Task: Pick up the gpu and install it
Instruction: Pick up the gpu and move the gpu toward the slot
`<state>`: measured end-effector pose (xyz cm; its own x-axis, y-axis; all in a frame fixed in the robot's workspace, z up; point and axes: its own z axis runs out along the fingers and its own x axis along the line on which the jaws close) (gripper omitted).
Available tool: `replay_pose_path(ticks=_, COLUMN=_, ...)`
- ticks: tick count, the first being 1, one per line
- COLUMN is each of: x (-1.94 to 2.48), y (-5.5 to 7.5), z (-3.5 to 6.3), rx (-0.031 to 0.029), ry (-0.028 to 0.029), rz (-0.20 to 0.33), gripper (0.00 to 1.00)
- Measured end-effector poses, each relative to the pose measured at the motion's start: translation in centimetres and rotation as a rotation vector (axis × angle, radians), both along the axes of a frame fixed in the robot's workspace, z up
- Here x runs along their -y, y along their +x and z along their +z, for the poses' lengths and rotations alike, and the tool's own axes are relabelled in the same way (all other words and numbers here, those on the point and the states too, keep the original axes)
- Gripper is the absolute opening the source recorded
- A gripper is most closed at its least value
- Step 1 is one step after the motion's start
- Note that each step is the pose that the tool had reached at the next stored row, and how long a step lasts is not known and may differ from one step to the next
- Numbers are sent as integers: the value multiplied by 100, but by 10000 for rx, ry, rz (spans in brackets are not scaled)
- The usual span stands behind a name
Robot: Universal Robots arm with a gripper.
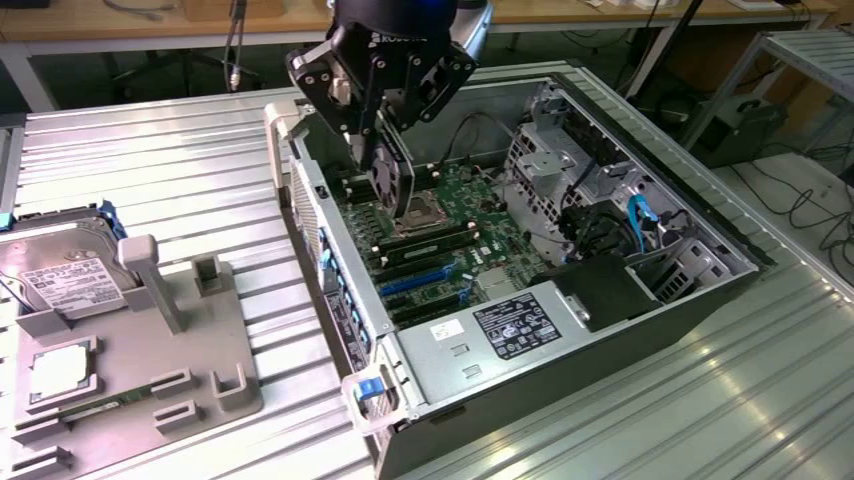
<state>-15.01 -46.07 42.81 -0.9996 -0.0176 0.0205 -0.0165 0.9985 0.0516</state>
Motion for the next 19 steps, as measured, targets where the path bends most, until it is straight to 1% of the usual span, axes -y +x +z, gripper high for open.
replay_pose_path(ticks=2, x=0, y=36, z=-2, rx=0, ry=-1, rz=0, gripper=28)
replay_pose_path(ticks=3, x=0, y=82, z=-4, rx=0, ry=-1, rz=0, gripper=28)
replay_pose_path(ticks=7, x=0, y=177, z=-7, rx=0, ry=-1, rz=1, gripper=28)
replay_pose_path(ticks=13, x=0, y=301, z=-13, rx=1, ry=-1, rz=1, gripper=28)
replay_pose_path(ticks=19, x=0, y=484, z=-18, rx=1, ry=-1, rz=0, gripper=28)
